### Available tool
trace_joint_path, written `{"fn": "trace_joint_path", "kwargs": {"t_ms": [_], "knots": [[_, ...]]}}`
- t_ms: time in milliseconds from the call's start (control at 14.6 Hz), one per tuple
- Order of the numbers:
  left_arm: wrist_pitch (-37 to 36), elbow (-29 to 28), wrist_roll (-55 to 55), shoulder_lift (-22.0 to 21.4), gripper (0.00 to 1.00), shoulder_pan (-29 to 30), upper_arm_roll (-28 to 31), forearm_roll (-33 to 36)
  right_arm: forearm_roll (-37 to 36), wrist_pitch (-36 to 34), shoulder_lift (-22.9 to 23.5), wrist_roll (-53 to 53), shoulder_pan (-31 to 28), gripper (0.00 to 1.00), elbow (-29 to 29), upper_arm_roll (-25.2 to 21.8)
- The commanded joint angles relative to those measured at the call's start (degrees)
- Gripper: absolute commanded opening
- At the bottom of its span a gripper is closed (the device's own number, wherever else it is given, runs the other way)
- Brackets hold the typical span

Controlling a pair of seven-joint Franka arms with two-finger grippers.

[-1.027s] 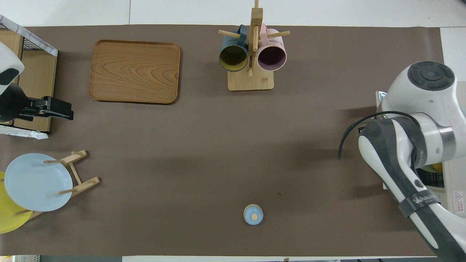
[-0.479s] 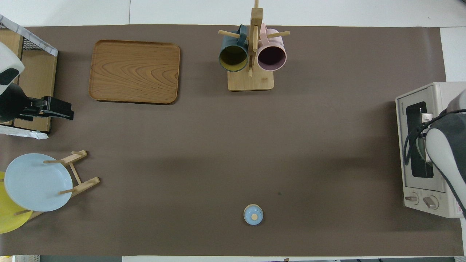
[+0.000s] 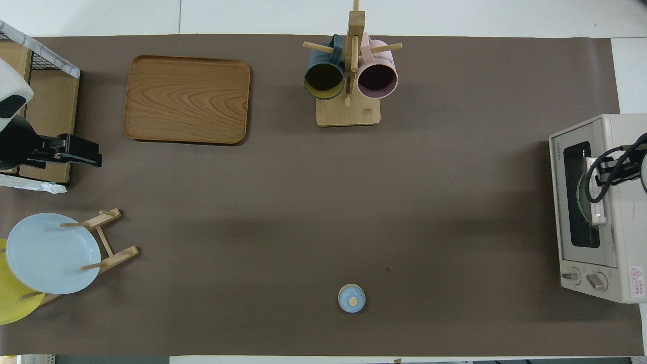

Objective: Put corn in oven

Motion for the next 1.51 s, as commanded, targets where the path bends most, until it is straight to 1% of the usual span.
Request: {"fn": "trace_joint_path", "kwargs": {"t_ms": [0,137,205,274,342,479,821,890,1163,1369,1437], "knots": [[0.33,-1.04,0.18,-1.11,1.00,0.41,-0.12,0.52,1.68,-3.39,-2.18,-0.33,-0.69,0.29,2.25,3.04],[0.33,-1.04,0.18,-1.11,1.00,0.41,-0.12,0.52,2.48,-5.23,-2.63,-0.24,-0.69,0.35,2.78,4.27],[0.33,-1.04,0.18,-1.11,1.00,0.41,-0.12,0.52,2.74,-6.55,-2.37,-0.24,-0.77,0.48,3.65,4.45],[0.33,-1.04,0.18,-1.11,1.00,0.32,-0.12,0.52,3.09,-6.65,-2.37,-0.24,-0.69,0.85,3.57,4.45],[0.33,-1.04,0.18,-1.11,1.00,0.41,-0.12,0.52,4.05,-6.74,-2.37,-0.24,-0.69,1.00,3.75,4.54],[0.33,-1.04,0.18,-1.11,1.00,0.41,-0.12,0.52,5.02,-6.39,-2.11,0.02,-0.69,1.00,4.01,4.89],[0.24,-1.04,0.18,-1.11,1.00,0.41,-0.12,0.52,4.58,-6.56,-1.32,-0.07,0.28,1.00,4.71,5.07],[0.33,-1.04,0.18,-1.11,1.00,0.41,-0.12,0.52,5.02,-6.65,-1.31,0.02,1.50,1.00,5.15,4.72],[0.33,-1.04,0.18,-1.11,1.00,0.41,-0.12,0.52,5.11,-7.26,-1.22,0.02,2.82,1.00,5.68,2.61],[0.33,-1.04,0.18,-1.11,1.00,0.41,-0.12,0.52,4.94,-7.70,-0.70,1.42,6.42,1.00,6.38,0.68],[0.24,-1.04,0.18,-1.11,1.00,0.41,-0.12,0.52,4.94,-7.79,-0.70,1.78,6.69,1.00,7.34,0.76]]}}
